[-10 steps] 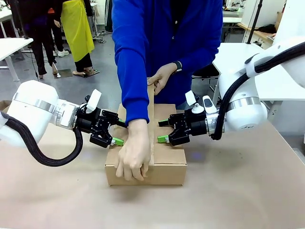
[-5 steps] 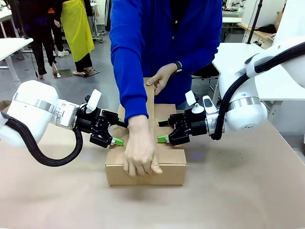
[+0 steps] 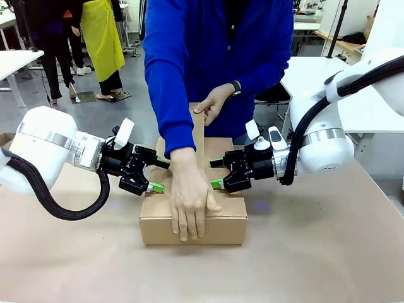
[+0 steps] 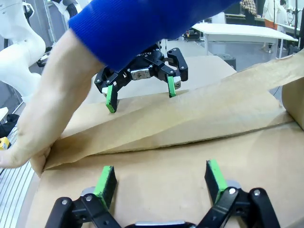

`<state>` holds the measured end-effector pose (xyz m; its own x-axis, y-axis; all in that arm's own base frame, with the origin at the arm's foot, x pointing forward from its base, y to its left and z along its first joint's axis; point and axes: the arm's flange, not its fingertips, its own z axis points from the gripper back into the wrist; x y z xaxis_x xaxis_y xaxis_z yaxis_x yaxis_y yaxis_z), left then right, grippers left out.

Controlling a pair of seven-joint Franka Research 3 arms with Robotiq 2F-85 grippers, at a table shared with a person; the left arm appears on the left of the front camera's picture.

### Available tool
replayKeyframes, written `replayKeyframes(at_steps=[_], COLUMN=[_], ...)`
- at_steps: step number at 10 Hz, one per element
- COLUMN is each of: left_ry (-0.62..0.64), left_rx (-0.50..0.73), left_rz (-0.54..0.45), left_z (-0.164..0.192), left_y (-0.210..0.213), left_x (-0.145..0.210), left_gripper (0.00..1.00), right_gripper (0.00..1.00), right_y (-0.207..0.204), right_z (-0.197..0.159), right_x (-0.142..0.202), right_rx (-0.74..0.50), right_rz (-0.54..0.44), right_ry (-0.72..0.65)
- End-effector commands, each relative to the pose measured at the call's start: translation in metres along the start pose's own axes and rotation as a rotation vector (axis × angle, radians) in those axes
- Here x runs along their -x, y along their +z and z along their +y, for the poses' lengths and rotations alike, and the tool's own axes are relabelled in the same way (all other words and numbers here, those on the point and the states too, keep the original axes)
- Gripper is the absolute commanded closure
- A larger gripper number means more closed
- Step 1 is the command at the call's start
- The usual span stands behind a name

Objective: Pack the gift set into the box.
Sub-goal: Press and hold the closed box until the human finishes sealing it.

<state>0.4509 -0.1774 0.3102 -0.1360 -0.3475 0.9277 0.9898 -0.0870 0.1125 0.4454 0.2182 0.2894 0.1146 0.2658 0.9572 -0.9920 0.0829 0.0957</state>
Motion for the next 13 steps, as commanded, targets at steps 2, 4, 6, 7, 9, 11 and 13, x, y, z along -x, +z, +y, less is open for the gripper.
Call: replayKeyframes(at_steps=[2, 4, 6, 7, 9, 11, 13], left_ry=[0.001, 0.001, 0.001, 0.001, 0.001, 0.001, 0.001], left_rx=[-0.006, -0.006, -0.006, -0.006, -0.006, -0.006, -0.006], left_rz=[-0.002, -0.002, -0.002, -0.002, -0.002, -0.002, -0.002], left_z=[-0.0008, -0.0008, -0.0008, -0.0008, -0.0008, -0.0008, -0.0008], left_y=[0.0007, 0.0007, 0.0007, 0.0007, 0.0007, 0.0007, 0.0007], left_x=[0.0023, 0.0023, 0.0023, 0.0023, 0.0023, 0.0023, 0.0023], left_gripper=[0.0, 0.0, 0.0, 0.0, 0.0, 0.0, 0.0], right_gripper=[0.0, 0.0, 0.0, 0.0, 0.0, 0.0, 0.0], right_y=[-0.0008, -0.0008, -0.0008, -0.0008, -0.0008, -0.0008, -0.0008], right_z=[0.0001, 0.0001, 0.0001, 0.0001, 0.0001, 0.0001, 0.0001], right_x=[0.0021, 0.0021, 0.0021, 0.0021, 0.0021, 0.0021, 0.0021], right_rx=[0.003, 0.003, 0.003, 0.003, 0.003, 0.003, 0.003], right_rz=[0.008, 0.008, 0.008, 0.008, 0.008, 0.008, 0.008], right_ry=[-0.003, -0.003, -0.003, -0.003, -0.003, -0.003, -0.003])
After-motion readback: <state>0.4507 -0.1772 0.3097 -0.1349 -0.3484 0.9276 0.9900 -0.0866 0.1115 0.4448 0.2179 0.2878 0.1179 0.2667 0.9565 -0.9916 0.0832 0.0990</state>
